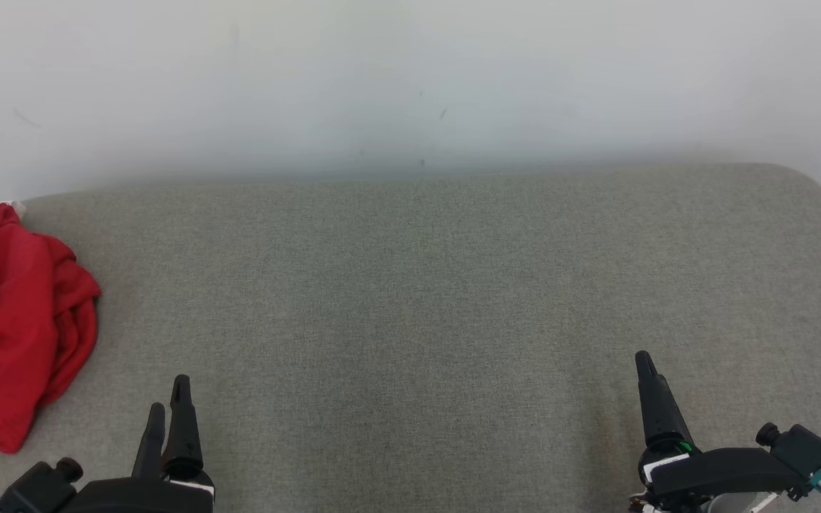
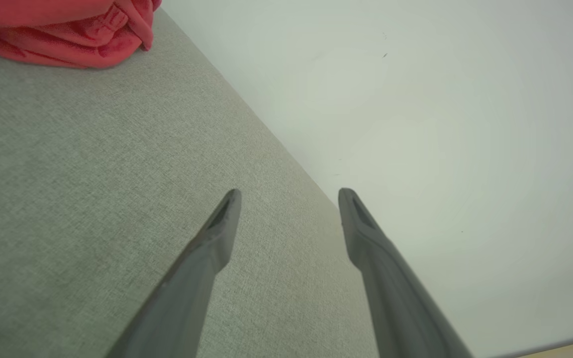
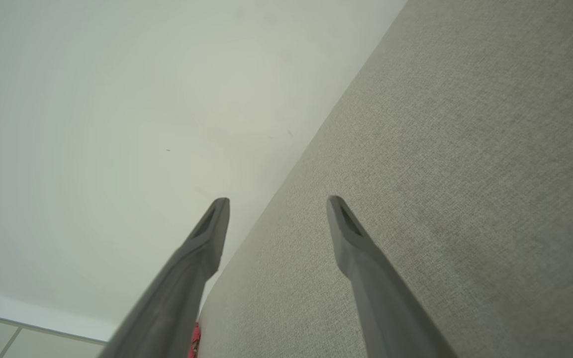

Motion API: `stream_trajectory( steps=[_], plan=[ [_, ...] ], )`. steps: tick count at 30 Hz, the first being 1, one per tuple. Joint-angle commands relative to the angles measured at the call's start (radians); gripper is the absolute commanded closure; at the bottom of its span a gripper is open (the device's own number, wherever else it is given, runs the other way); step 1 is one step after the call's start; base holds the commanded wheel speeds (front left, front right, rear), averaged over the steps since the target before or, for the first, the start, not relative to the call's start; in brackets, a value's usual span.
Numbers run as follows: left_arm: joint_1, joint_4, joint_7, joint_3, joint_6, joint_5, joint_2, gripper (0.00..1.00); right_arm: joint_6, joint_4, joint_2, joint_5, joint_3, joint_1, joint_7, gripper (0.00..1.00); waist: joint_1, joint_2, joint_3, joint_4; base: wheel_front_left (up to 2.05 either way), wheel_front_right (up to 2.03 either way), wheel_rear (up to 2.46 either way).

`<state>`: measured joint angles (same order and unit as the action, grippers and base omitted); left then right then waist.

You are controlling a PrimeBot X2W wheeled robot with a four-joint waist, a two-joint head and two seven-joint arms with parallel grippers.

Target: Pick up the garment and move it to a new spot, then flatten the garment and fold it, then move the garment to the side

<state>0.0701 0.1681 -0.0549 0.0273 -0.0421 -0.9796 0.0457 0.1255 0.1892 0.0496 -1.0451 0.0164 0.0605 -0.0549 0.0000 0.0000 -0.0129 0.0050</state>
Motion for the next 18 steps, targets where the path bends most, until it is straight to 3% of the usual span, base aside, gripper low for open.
stream_trajectory(
  steps=[1,18],
  plan=[
    [0.011,-0.018,-0.011,-0.007,0.008,0.053,0.004,0.0,0.005,-0.02,0.0,0.045,-0.006,0.005,-0.012,0.0,0.0,0.0,0.001,0.0,0.0,0.0,0.0],
    [-0.002,-0.023,-0.063,-0.05,0.042,0.347,0.008,0.0,0.006,-0.033,0.001,0.302,-0.028,-0.008,-0.063,0.0,0.0,0.0,0.006,0.003,0.0,0.0,0.0]
  ],
)
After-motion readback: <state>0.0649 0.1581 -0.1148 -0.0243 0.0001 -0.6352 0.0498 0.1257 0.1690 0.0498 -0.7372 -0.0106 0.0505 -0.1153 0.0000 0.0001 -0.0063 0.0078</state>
